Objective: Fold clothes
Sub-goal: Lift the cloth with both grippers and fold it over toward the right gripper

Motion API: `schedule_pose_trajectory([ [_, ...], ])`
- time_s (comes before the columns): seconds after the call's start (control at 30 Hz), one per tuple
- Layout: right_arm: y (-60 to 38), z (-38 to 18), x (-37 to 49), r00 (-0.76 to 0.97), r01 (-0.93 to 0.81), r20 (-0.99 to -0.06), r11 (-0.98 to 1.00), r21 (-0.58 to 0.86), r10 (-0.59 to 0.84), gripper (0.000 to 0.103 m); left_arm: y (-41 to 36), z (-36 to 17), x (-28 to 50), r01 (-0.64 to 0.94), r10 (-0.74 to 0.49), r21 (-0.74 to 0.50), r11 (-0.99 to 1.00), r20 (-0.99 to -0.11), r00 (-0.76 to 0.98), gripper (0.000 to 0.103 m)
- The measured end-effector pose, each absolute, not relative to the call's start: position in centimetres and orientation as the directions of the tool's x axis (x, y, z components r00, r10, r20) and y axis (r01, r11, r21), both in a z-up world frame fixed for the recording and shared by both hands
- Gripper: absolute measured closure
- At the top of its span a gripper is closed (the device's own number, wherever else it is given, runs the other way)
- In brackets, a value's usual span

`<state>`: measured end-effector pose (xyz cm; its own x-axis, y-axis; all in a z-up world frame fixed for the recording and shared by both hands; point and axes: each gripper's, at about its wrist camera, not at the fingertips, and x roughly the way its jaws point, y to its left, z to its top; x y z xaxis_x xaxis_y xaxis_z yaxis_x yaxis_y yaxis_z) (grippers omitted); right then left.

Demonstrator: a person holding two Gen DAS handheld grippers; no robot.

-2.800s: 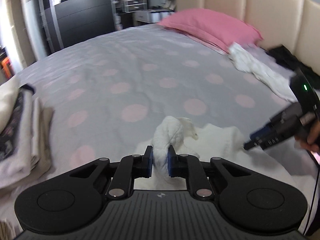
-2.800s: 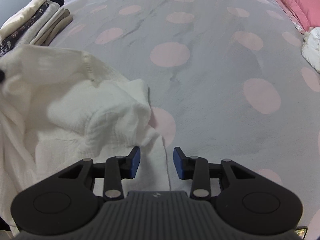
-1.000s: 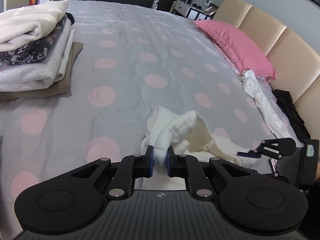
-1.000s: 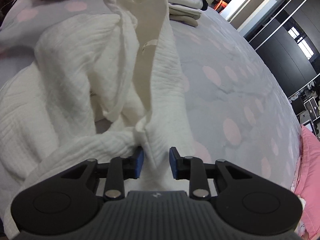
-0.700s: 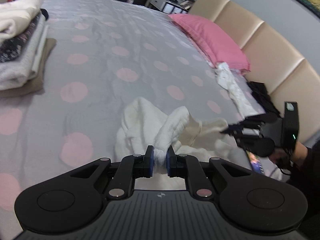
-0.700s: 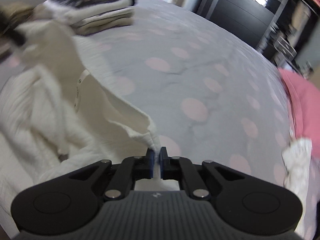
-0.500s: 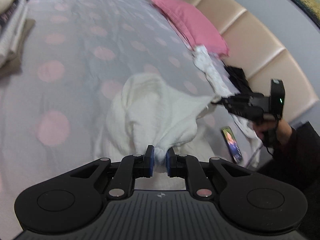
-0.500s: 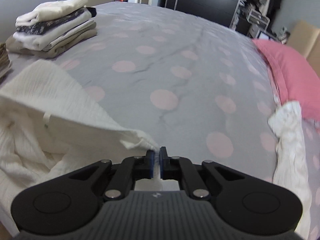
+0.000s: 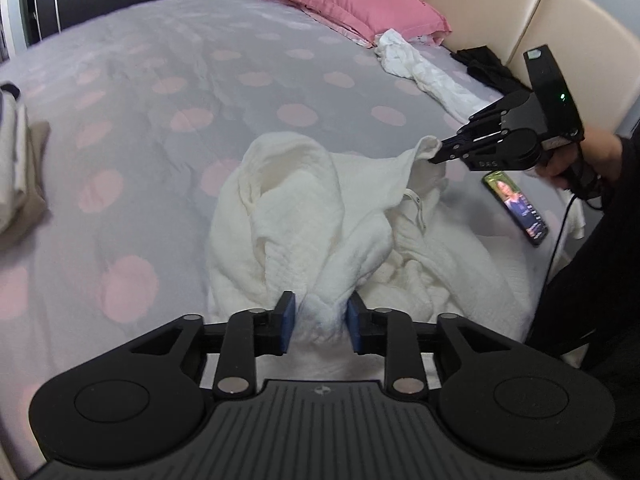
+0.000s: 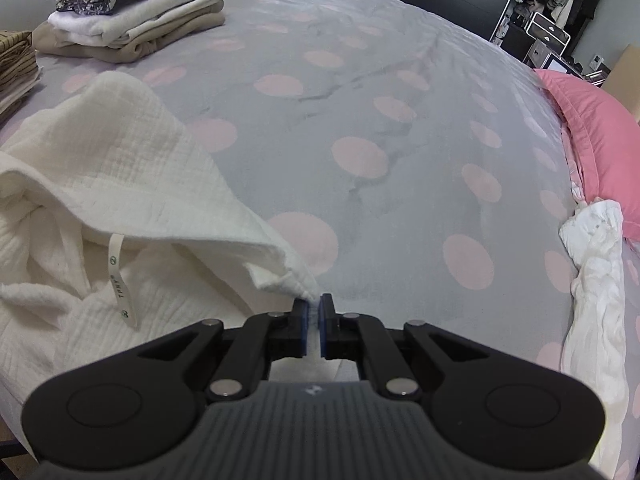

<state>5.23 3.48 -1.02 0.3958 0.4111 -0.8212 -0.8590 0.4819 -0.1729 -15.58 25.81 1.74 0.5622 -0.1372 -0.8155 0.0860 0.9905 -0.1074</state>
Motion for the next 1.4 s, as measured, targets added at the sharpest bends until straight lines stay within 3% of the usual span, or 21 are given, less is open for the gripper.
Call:
schedule_pose_trajectory([
  [0.03, 3.5, -1.0, 5.2, 0.394, -0.861, -0.820, 0.478, -0.173, 0.414, 0.097, 25.3, 2.1, -15.7, 0.088, -0.100, -0.059, 0.994, -0.811, 0.576, 0.053],
  [0.33, 3.7, -0.3, 5.5, 0.379, -0.868, -0.817, 0.473, -0.151, 0.434, 0.097, 16.3, 3.1, -16.2, 0.379, 0.155, 0.469, 0.798, -0.766, 0.624, 0.051],
  [0.57, 3.5, -0.1, 5.4, 0.371, -0.870, -0.817, 0.473, -0.139, 0.442, 0.097, 11.6, -0.2, -15.9, 0.598, 0.241, 0.638, 0.485, -0.754, 0.611, 0.051],
  [0.7, 3.3, -0.1, 5.4, 0.366, -0.874, -0.817, 0.466, -0.137, 0.446, 0.096, 10.5, -2.8, -15.7, 0.650, 0.287, 0.691, 0.316, -0.723, 0.629, 0.052],
  [0.87, 3.0, 0.2, 5.4, 0.374, -0.873, -0.807, 0.468, -0.139, 0.458, 0.096, 11.0, -5.2, -15.5, 0.666, 0.371, 0.722, 0.185, -0.679, 0.633, 0.076],
  [0.93, 2.9, 0.6, 5.3, 0.391, -0.867, -0.793, 0.477, -0.146, 0.468, 0.096, 11.2, -4.8, -15.2, 0.646, 0.368, 0.727, 0.233, -0.681, 0.634, 0.089],
  [1.03, 2.7, 1.2, 5.2, 0.416, -0.857, -0.771, 0.491, -0.155, 0.482, 0.097, 11.5, -3.2, -14.5, 0.590, 0.356, 0.731, 0.343, -0.682, 0.639, 0.095],
  [1.23, 2.3, 2.4, 4.9, 0.466, -0.836, -0.723, 0.521, -0.171, 0.510, 0.097, 14.8, 4.0, -13.2, 0.334, 0.341, 0.662, 0.671, -0.676, 0.653, 0.097],
  [1.4, 2.4, 7.6, 3.8, 0.561, -0.793, -0.597, 0.579, -0.188, 0.574, 0.097, 19.1, 11.7, -14.1, 0.092, 0.390, 0.611, 0.786, -0.605, 0.694, 0.099],
])
